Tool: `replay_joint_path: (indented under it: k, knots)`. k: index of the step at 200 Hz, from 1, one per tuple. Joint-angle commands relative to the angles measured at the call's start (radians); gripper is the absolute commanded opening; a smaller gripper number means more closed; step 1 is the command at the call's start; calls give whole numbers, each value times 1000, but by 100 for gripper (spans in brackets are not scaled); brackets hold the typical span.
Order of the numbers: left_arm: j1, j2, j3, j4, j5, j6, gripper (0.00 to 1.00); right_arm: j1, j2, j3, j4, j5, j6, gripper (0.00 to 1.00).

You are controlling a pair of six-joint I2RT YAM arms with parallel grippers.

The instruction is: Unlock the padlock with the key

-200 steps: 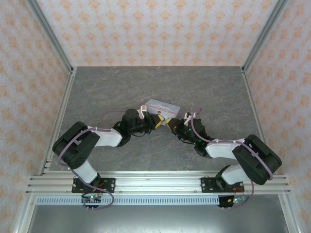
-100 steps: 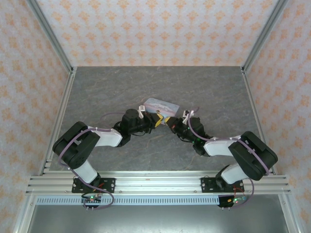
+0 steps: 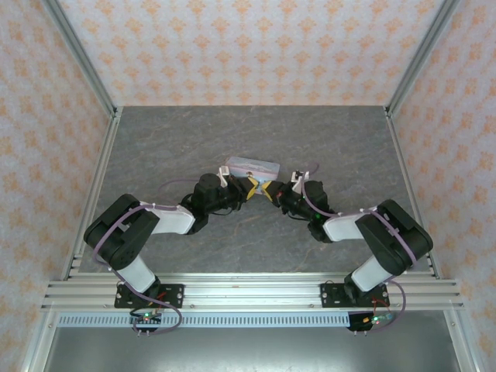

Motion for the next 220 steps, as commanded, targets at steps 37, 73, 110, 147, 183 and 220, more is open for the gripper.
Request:
replay_joint_path:
  k: [37, 73, 110, 147, 183, 220]
  knots:
    - [-72, -13, 39, 114, 159, 15, 0, -30, 15, 54, -2, -45, -34, 0]
    - [-78, -10, 41, 153, 151, -9, 0, -30, 33, 57, -15, -37, -45, 0]
    - [-93, -4, 33, 196, 111, -74, 0, -30, 80, 33, 105, -15, 41, 0]
    - [-117, -1, 34, 261, 66, -157, 0, -30, 79, 38, 125, -18, 54, 0]
    - [-123, -39, 45, 209, 69, -139, 0, -34, 70, 52, 83, -29, 24, 0]
    - [-124, -47, 33, 201, 80, -131, 0, -50, 73, 74, 52, -57, -10, 0]
